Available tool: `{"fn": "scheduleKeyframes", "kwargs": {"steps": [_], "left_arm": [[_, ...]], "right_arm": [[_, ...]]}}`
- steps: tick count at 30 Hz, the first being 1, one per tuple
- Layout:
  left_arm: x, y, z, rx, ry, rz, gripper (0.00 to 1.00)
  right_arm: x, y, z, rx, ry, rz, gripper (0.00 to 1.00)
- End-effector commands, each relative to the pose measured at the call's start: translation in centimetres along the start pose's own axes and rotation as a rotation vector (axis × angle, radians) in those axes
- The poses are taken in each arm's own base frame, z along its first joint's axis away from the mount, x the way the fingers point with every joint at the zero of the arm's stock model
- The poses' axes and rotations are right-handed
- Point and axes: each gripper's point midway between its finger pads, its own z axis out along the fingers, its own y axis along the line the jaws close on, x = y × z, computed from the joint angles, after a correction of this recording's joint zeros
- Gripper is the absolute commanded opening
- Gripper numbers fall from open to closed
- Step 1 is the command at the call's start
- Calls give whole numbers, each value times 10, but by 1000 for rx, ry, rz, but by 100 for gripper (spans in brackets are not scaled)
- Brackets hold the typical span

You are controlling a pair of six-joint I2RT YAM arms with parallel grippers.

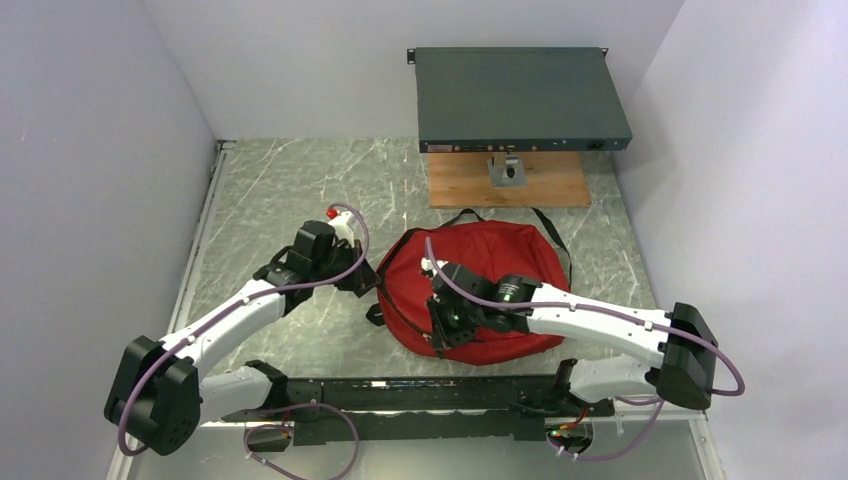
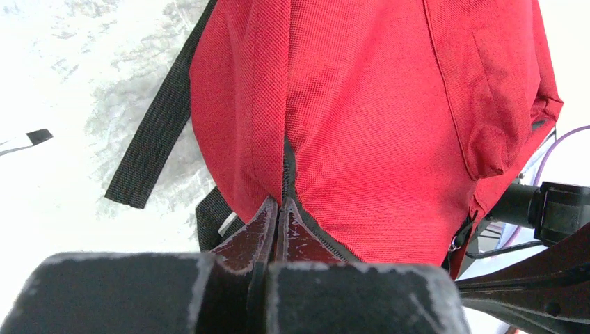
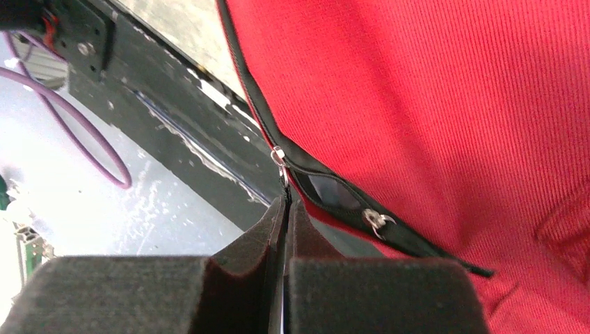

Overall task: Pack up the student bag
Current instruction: Zip the student bag at the center of the board.

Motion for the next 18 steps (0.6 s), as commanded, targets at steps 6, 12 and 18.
{"fn": "scheduleKeyframes", "kwargs": {"steps": [6,12,18], "left_arm": [[-31,16,-6,-71,-108,44,0],[-26,9,-4,-19,-90,24,0],[-12,4,0,28,-40,-21,0]], "right_arm": [[68,-57,-31,212,161,110,0],[79,-71,-35,257,143,180,0],[51,-71,-45,293,29,154,0]]}}
